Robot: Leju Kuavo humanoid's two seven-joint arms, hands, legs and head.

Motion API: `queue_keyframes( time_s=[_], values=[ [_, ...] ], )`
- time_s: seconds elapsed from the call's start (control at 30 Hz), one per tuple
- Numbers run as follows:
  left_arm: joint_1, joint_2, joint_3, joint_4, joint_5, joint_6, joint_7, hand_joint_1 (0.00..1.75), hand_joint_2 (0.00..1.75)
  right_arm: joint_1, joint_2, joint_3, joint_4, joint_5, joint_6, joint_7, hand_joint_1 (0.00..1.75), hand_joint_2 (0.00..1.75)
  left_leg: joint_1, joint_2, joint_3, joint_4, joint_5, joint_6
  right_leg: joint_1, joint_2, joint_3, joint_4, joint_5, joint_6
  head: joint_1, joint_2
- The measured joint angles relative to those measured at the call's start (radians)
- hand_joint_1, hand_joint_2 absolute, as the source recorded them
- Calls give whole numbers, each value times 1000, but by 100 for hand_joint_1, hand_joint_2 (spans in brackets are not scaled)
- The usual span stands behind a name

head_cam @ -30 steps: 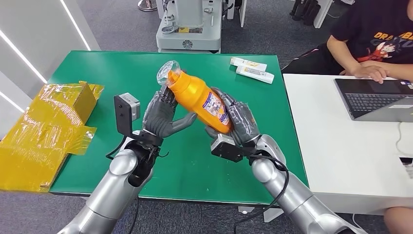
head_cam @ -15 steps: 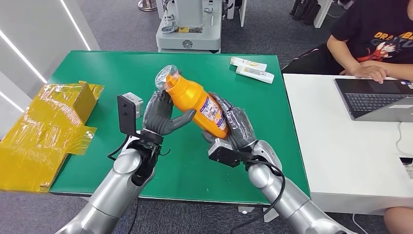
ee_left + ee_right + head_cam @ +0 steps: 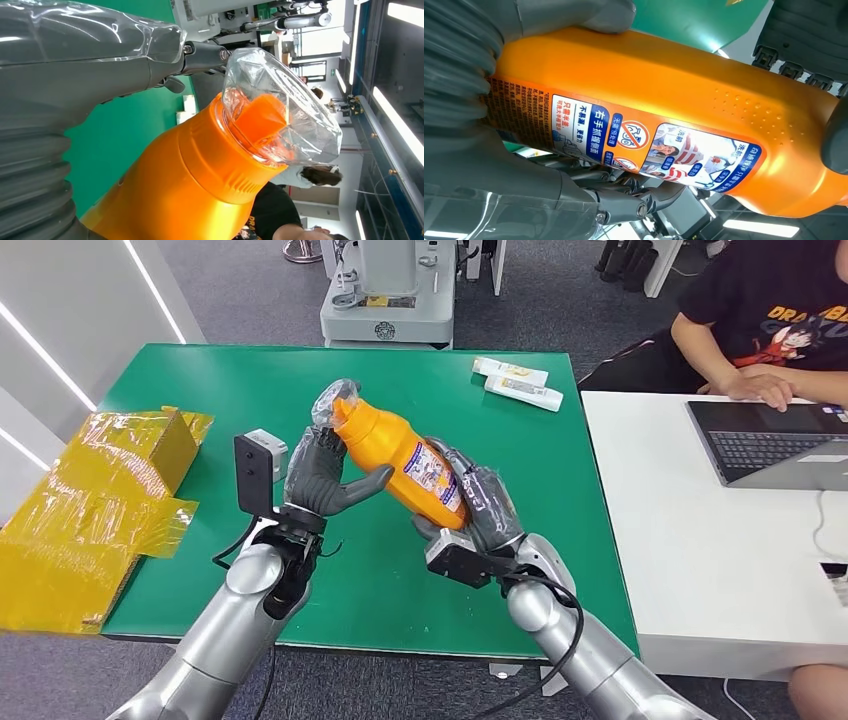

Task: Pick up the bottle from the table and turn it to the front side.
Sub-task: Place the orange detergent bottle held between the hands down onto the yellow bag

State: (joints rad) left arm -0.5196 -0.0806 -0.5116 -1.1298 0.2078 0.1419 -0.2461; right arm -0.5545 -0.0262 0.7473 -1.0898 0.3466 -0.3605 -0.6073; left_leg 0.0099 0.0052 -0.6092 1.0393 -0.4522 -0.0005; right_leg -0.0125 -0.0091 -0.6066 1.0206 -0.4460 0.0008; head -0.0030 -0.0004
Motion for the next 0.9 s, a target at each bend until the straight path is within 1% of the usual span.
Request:
queue_keyframes(
  time_s=[0.2,0.4,0.67,0.77,0.8,0.87,0.9],
  values=[
    [0,-1,2,1,-2,0,0,0,175,0,7,0,7,-2,1,0,175,175,0,0,0,0,0,0,0,0,0,0,0,0,0,0],
    [-1,-6,2,9,-2,-3,-1,0,175,-31,35,3,32,-1,0,3,175,175,0,0,0,0,0,0,0,0,0,0,0,0,0,0],
    [0,-12,2,17,-2,-16,1,0,175,-73,53,16,72,56,-33,18,175,175,0,0,0,0,0,0,0,0,0,0,0,0,0,0],
    [0,-12,2,18,0,-33,3,4,175,-80,53,20,88,69,-46,18,175,175,0,0,0,0,0,0,0,0,0,0,0,0,0,0],
    [0,-12,2,19,0,-37,3,20,175,-82,53,21,92,73,-49,18,175,175,0,0,0,0,0,0,0,0,0,0,0,0,0,0],
    [0,-12,2,21,1,-43,3,85,175,-88,53,23,101,78,-53,18,175,175,0,0,0,0,0,0,0,0,0,0,0,0,0,0],
    [0,-13,2,22,2,-46,3,123,175,-90,53,23,105,81,-54,18,175,175,0,0,0,0,0,0,0,0,0,0,0,0,0,0]
  ],
)
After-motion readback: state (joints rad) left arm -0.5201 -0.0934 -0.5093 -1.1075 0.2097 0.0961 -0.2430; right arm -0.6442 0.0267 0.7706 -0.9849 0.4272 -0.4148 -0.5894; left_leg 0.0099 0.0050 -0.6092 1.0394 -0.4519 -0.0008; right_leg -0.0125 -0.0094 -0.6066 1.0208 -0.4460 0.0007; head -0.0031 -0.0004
